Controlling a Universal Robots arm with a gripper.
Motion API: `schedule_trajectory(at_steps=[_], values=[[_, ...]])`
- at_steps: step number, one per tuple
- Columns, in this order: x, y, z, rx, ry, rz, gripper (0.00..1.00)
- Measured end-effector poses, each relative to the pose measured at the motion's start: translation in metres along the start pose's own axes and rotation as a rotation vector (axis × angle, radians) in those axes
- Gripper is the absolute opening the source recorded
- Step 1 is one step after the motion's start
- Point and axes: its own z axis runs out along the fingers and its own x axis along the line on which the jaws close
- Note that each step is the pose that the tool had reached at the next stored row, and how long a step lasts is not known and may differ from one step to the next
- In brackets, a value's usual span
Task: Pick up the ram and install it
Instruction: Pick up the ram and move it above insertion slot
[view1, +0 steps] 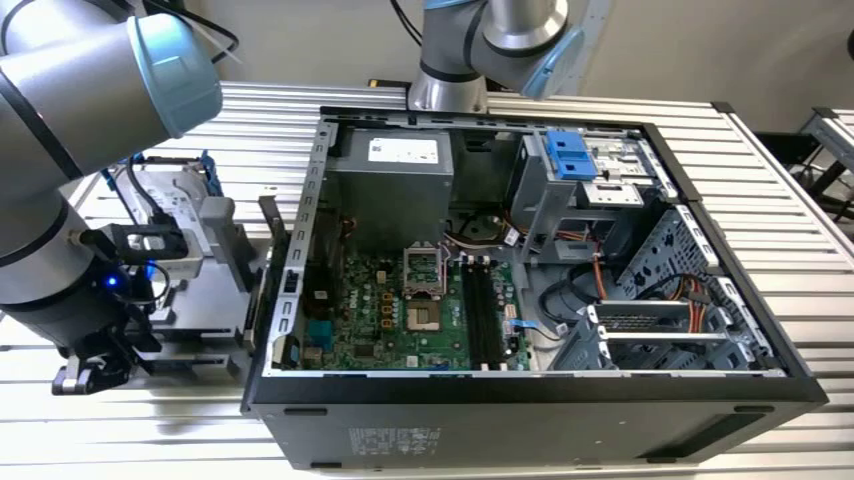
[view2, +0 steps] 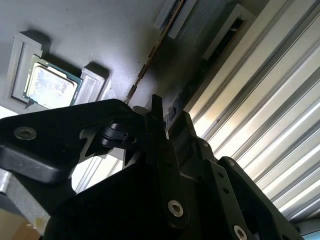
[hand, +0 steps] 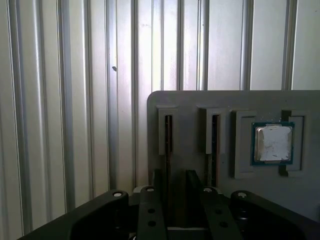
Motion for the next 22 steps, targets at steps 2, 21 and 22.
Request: schedule_trajectory(at_steps=[2, 21, 22], values=[[0.0004, 0.0000, 0.0001, -0.0001, 0.0014, -0.006, 1.00], [0.0007, 0.0000, -0.0001, -0.0009, 0.0089, -0.020, 0.00], [0.0007, 0.0000, -0.0001, -0.0009, 0.0092, -0.021, 0.00]])
